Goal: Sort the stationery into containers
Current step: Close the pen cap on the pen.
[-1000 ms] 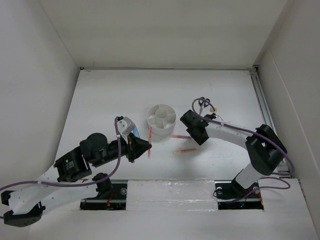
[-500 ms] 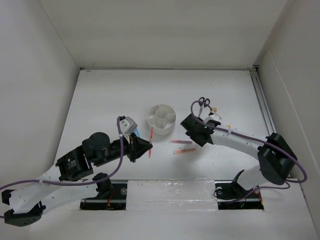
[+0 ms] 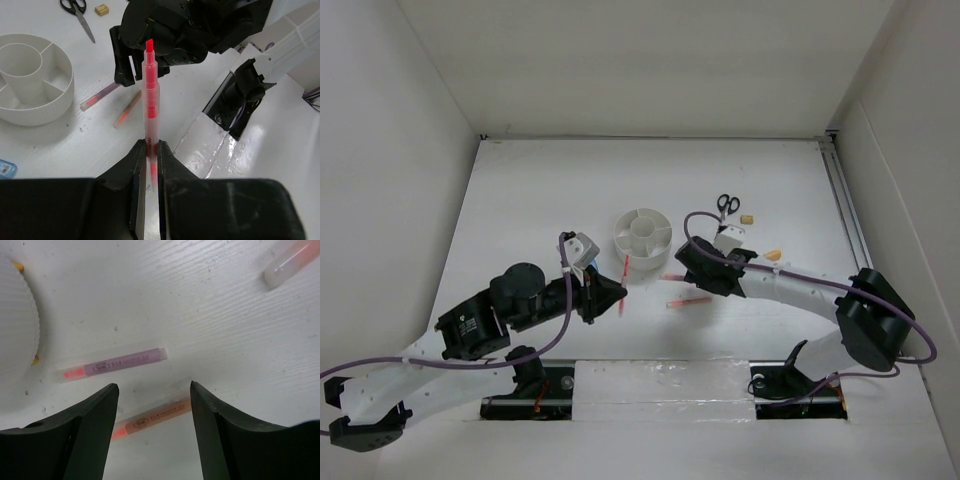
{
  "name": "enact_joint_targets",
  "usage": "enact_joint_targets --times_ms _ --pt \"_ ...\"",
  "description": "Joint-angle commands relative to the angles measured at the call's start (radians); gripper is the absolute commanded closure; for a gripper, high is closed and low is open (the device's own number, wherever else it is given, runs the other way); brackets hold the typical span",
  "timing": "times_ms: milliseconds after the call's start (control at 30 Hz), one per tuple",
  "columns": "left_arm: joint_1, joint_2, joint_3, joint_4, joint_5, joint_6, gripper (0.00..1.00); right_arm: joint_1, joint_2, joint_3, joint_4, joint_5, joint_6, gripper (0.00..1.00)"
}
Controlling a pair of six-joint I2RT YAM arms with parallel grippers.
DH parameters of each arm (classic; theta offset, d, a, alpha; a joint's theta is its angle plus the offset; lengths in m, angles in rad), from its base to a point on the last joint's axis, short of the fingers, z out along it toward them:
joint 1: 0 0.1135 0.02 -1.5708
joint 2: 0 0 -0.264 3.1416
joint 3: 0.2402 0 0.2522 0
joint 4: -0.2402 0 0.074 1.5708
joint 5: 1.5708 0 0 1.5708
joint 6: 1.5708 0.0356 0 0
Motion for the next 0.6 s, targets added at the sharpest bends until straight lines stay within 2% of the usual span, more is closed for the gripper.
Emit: enact_joint_targets --times_ms 0,267,333,467,567 --pt "-0.003 0.011 0.0 0.039 0.003 0.002 1.0 0.009 -0.016 0.07 0.003 0.024 -0.154 0.34" --pt "-0.003 0.02 0.0 0.039 0.003 0.002 1.0 0.0 -0.038 0.138 0.016 -0.124 -0.528 0.27" --pt "-0.003 0.029 0.0 0.039 0.003 0.002 1.0 0.0 -0.038 0.164 -0.011 -0.115 -0.594 0.27" --pt "-0.003 0.02 0.0 0.039 0.003 0.002 1.0 0.0 -0.08 0.15 -0.027 -0.115 -0.67 0.29" --pt "-0.003 0.02 0.0 0.039 -0.007 0.002 1.0 -0.046 -0.131 0.112 -0.022 -0.175 -0.708 0.27"
